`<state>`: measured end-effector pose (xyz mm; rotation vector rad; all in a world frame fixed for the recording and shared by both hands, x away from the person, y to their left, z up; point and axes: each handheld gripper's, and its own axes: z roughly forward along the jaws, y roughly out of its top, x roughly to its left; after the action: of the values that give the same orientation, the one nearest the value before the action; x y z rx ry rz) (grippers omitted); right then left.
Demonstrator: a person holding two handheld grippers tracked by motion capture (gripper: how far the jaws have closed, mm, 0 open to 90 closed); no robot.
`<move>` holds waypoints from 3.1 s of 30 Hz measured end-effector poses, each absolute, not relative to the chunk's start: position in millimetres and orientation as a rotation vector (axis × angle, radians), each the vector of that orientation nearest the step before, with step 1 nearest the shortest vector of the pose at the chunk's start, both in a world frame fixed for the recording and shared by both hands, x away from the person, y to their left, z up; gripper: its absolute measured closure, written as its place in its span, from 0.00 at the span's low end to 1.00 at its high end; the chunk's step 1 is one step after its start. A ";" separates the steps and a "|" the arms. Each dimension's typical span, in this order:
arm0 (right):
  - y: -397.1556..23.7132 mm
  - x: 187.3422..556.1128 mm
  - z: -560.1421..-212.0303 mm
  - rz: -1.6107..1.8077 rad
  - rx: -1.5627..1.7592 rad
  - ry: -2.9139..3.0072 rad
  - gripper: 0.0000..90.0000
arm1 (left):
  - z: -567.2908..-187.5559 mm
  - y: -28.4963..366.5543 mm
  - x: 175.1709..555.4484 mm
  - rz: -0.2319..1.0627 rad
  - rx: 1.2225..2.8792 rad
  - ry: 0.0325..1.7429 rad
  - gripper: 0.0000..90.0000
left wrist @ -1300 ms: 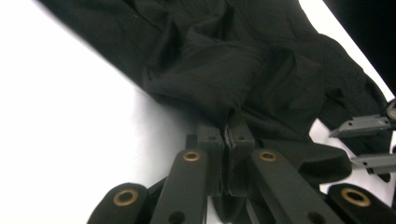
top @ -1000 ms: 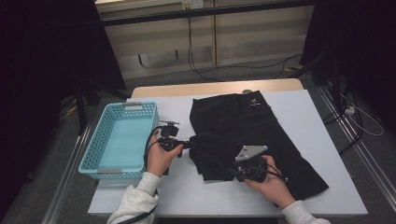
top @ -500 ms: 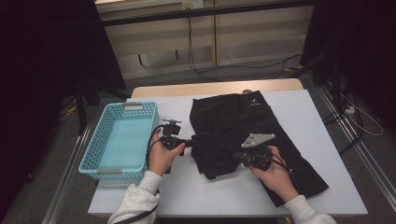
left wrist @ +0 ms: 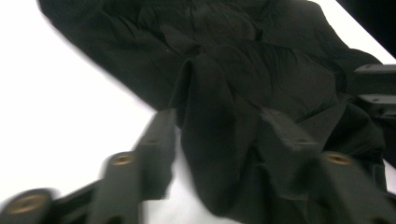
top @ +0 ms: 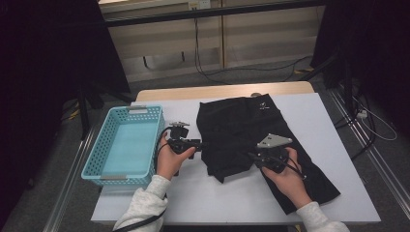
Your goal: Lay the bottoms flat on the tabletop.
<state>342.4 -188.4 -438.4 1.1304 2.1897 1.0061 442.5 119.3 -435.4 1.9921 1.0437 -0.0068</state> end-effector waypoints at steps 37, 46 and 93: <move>-180.0 327.3 -444.2 1.087 1.157 2.214 0.83 | -436.1 88.6 396.6 -0.142 2.118 0.908 1.00; -178.9 320.0 -445.0 1.070 1.151 2.238 0.82 | -415.1 105.8 392.3 -0.145 2.047 0.925 1.00; -132.6 317.4 -458.6 1.042 1.058 2.385 0.82 | -439.5 112.3 396.1 -0.166 1.980 1.054 1.00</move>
<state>317.4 -132.6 -458.6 1.0577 2.3851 1.0416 396.1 112.3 -439.5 1.9804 1.0541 -0.1662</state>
